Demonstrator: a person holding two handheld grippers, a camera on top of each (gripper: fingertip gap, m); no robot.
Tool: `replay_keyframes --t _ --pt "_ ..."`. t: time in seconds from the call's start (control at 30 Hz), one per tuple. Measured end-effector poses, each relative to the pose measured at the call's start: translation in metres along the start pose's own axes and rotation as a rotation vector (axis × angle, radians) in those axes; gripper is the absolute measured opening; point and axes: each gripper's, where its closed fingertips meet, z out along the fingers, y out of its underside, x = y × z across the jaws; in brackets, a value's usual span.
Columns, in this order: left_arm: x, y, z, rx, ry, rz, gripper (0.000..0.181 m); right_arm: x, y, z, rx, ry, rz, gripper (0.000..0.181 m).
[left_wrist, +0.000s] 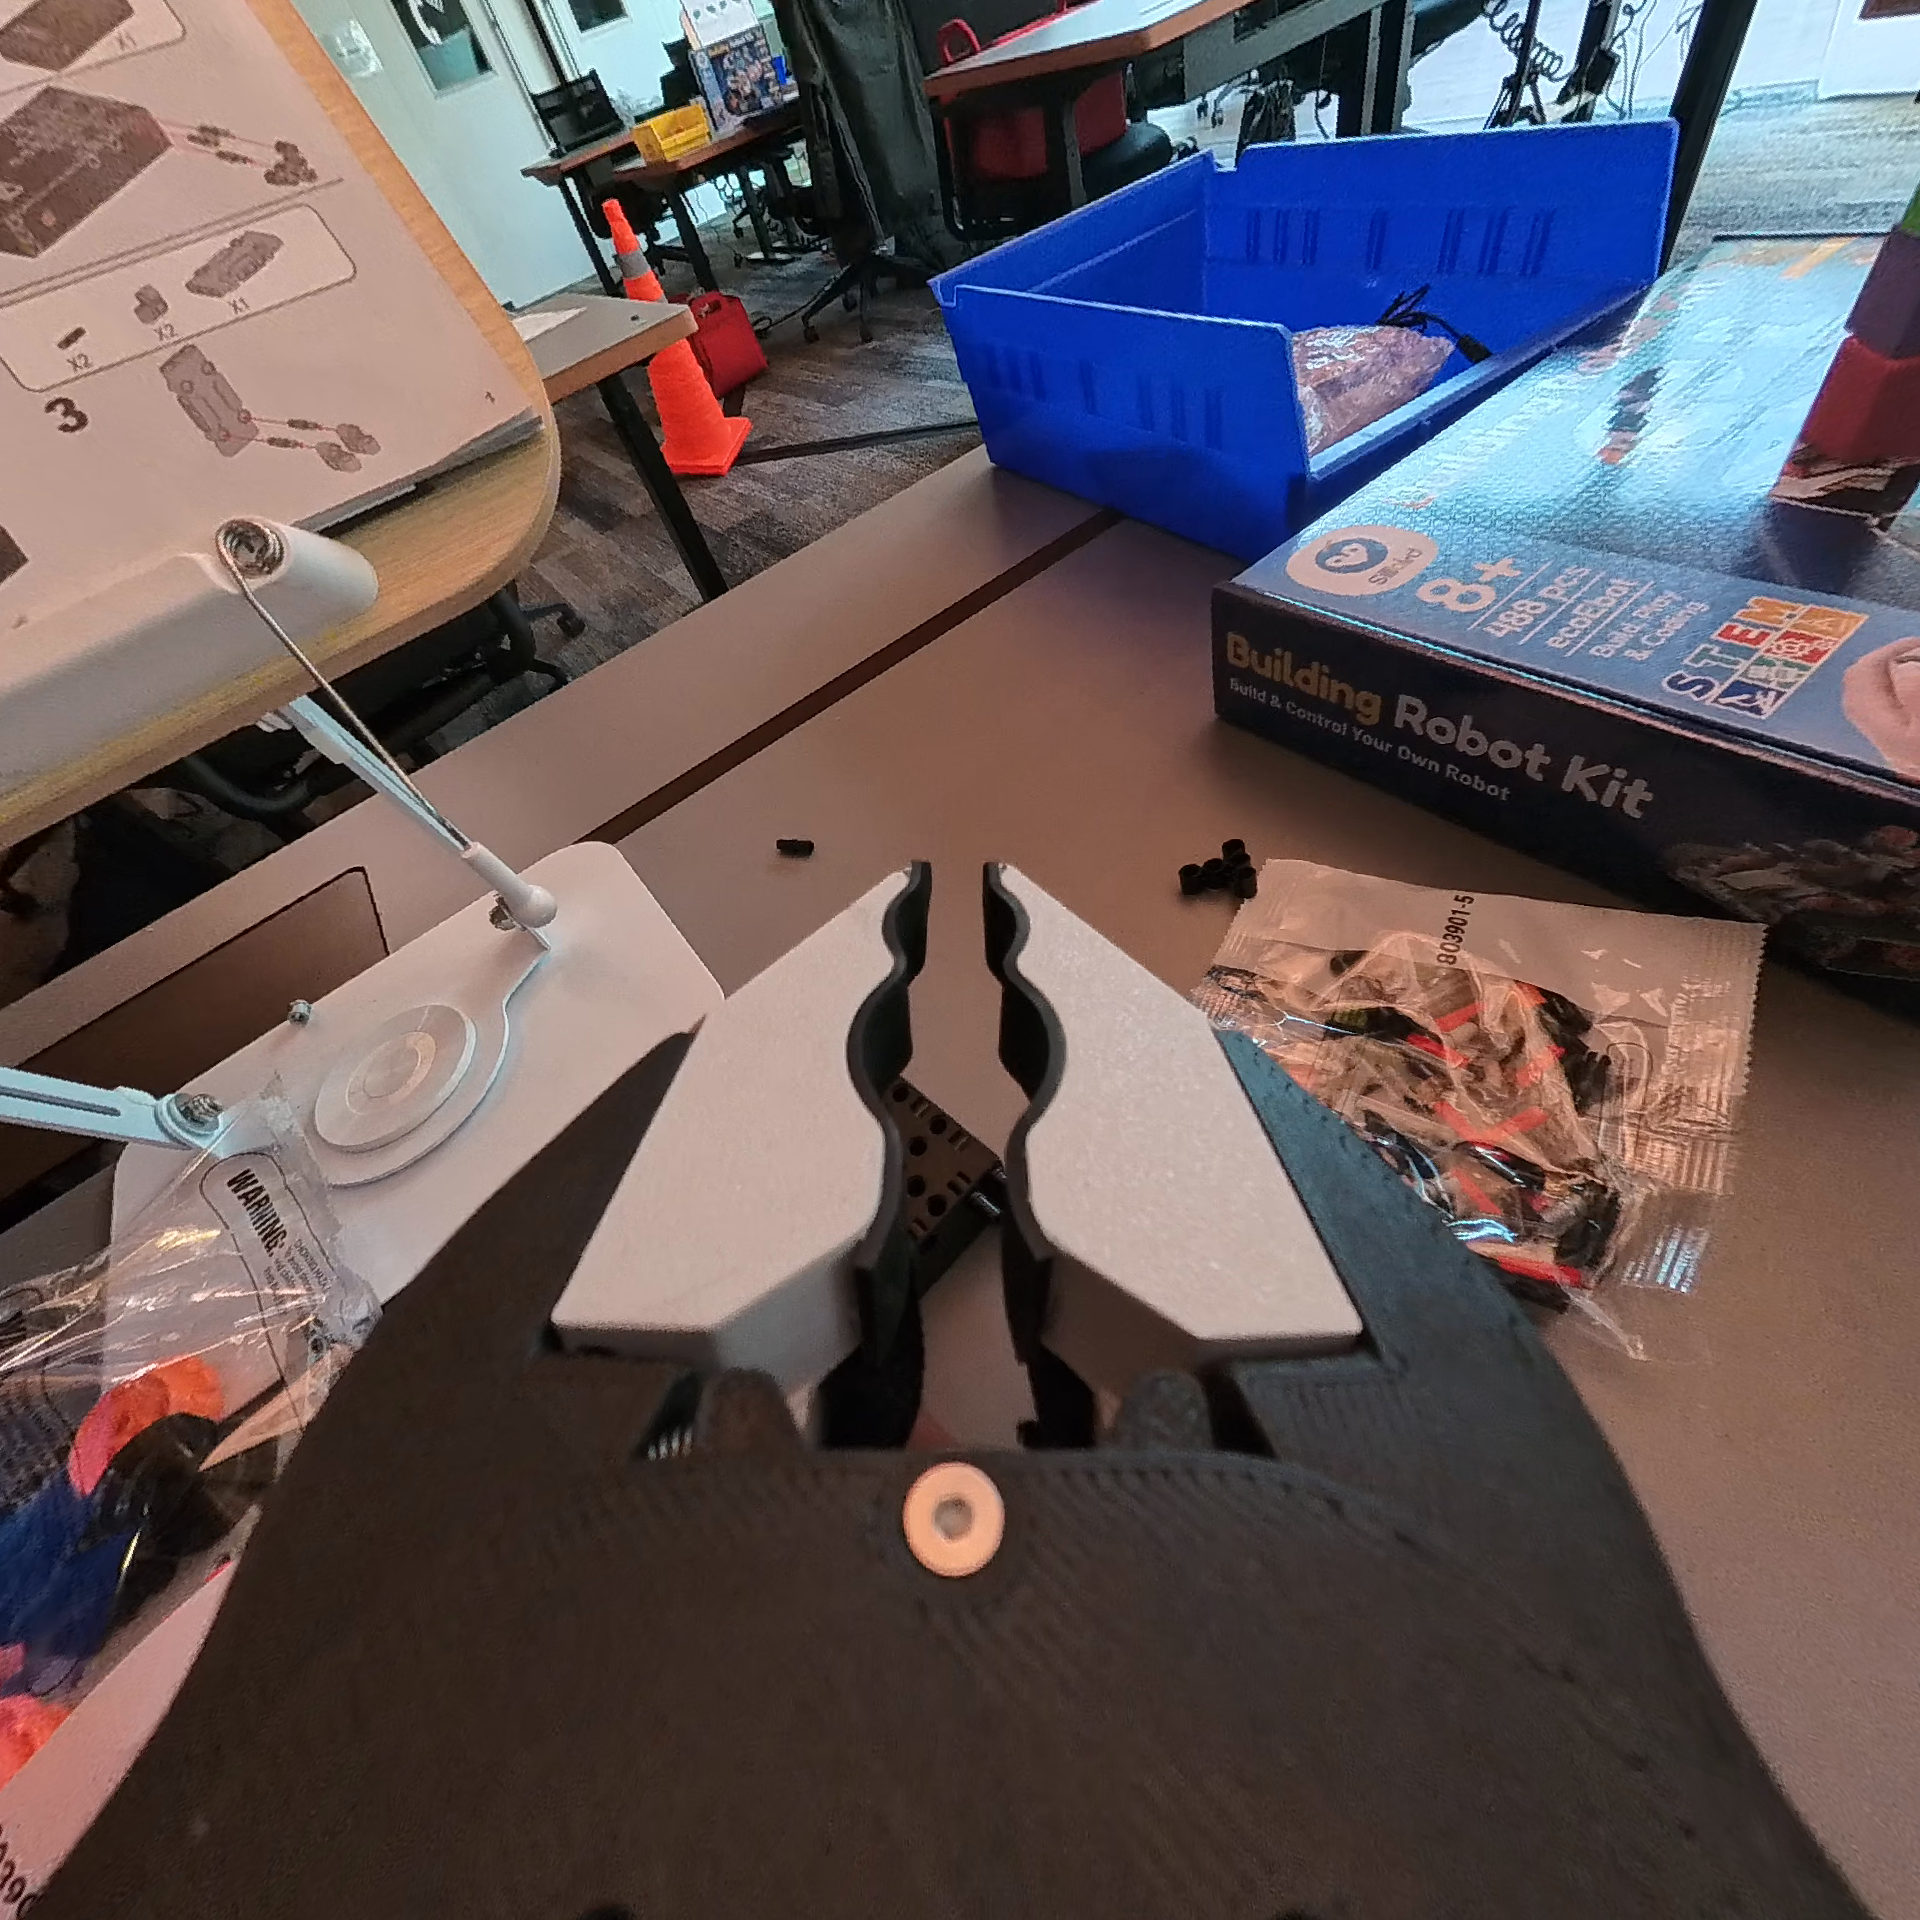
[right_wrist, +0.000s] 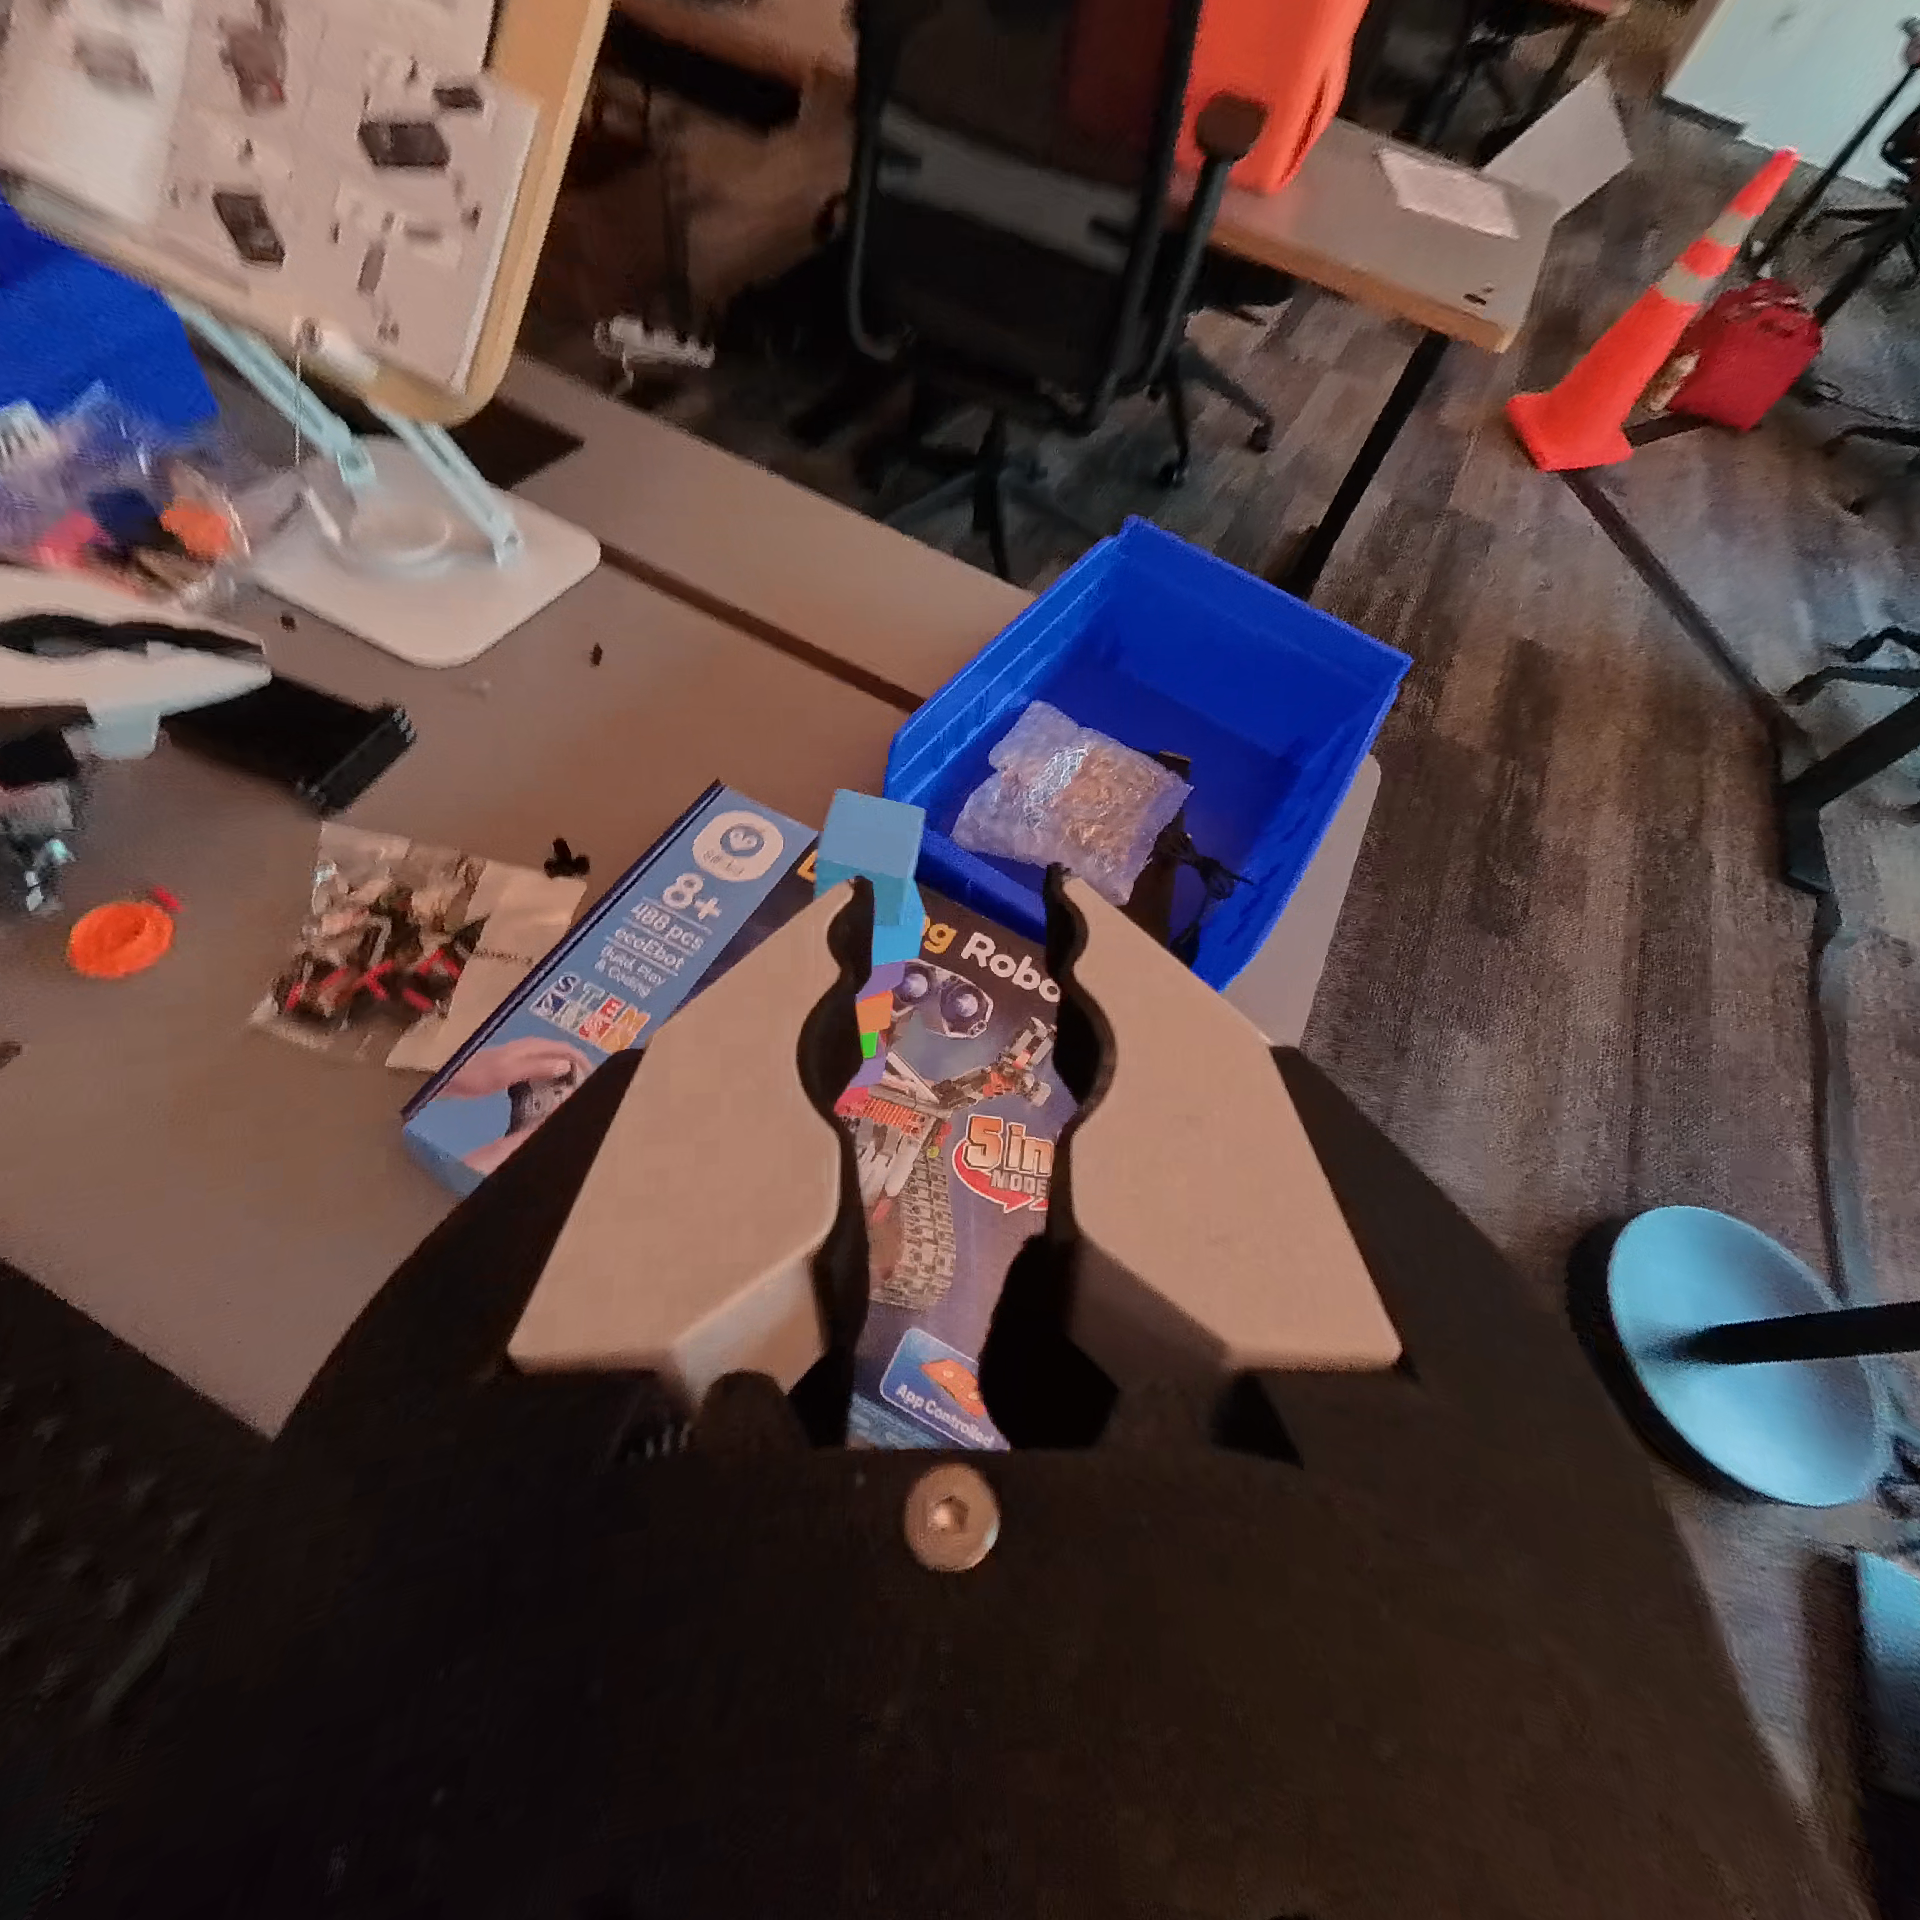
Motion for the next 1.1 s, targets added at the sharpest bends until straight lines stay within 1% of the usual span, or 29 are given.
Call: replay_keyframes --t 0.03,0.1,0.13,0.2,0.4,0.57,0.67,0.73,1.1 --pt "0.0 0.001 0.0 -0.001 0.0 -0.003 0.009 0.005 0.006 -0.001 0.023 0.002 0.038 0.027" --pt "-0.001 0.001 0.0 -0.002 -0.002 -0.006 0.009 0.014 0.025 0.003 0.017 0.007 0.09 0.015" --pt "-0.002 0.002 0.001 -0.004 -0.004 -0.007 0.009 0.019 0.038 0.007 -0.01 0.027 0.103 0.012" --pt "-0.002 0.003 0.001 -0.006 -0.005 -0.01 0.009 0.028 0.064 0.02 -0.071 0.054 0.126 0.01" --pt "-0.004 0.006 0.003 -0.015 -0.007 -0.013 0.009 0.03 0.123 0.073 -0.205 0.061 0.173 0.003" --pt "-0.004 0.007 0.005 -0.019 -0.007 -0.012 0.009 0.015 0.153 0.117 -0.281 0.032 0.174 0.0" --pt "-0.005 0.007 0.005 -0.021 -0.007 -0.011 0.008 0.004 0.158 0.135 -0.289 0.002 0.181 0.0" --pt "-0.005 0.007 0.005 -0.019 -0.007 -0.012 0.008 -0.004 0.156 0.141 -0.283 -0.015 0.181 0.0" --pt "-0.005 0.006 0.004 -0.016 -0.007 -0.012 0.008 -0.038 0.132 0.151 -0.261 -0.044 0.143 0.0"
